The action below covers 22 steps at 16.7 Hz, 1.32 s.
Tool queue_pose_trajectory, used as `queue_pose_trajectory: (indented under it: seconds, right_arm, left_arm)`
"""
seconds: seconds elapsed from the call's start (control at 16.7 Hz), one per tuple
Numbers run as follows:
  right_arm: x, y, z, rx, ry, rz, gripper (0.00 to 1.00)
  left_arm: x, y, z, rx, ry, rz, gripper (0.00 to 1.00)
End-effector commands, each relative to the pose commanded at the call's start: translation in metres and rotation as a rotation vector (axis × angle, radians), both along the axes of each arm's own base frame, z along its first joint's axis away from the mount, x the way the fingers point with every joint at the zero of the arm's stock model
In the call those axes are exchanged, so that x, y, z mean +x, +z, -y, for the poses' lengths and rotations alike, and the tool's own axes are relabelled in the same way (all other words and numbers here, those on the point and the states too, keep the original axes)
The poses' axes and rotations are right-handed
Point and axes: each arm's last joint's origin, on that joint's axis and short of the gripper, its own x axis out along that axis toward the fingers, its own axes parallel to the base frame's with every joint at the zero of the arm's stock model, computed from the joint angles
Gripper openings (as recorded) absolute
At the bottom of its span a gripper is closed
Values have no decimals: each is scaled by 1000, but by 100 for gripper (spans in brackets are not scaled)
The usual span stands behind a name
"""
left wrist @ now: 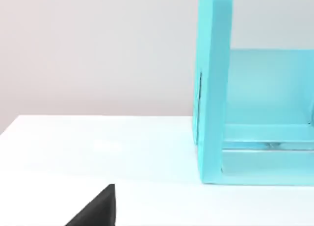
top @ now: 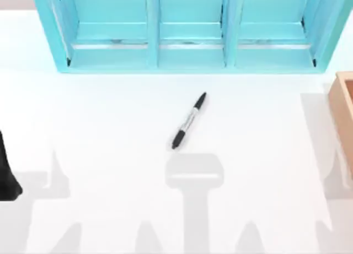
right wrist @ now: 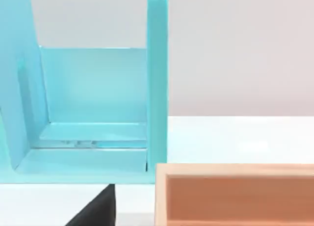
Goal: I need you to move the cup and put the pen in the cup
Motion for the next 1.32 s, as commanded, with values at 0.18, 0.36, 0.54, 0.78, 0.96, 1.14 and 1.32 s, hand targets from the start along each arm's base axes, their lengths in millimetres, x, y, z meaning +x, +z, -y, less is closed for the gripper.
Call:
queue_pose_trajectory:
  seconds: [0.18,0.36,0.54,0.78,0.96,1.14,1.32]
  right_arm:
    - [0,2,0,-2,-2,-9,100]
    - [1,18,3,-21,-26,-93,100]
    - [9,50,8,-53,-66,-251,100]
    - [44,91,22,-90,-111,-582,100]
    - [86,108,40,-98,-119,-867,100]
    - [128,112,62,-85,-105,-1125,100]
    - [164,109,86,-57,-76,-1327,100]
  left_arm:
    - [0,0,0,0,0,0,100]
    - [0,0,0,0,0,0,100]
    - [0,0,0,0,0,0,100]
    - [0,0,0,0,0,0,100]
    - [0,0,0,0,0,0,100]
    - [0,0,0,0,0,0,100]
    - [0,0,0,0,0,0,100]
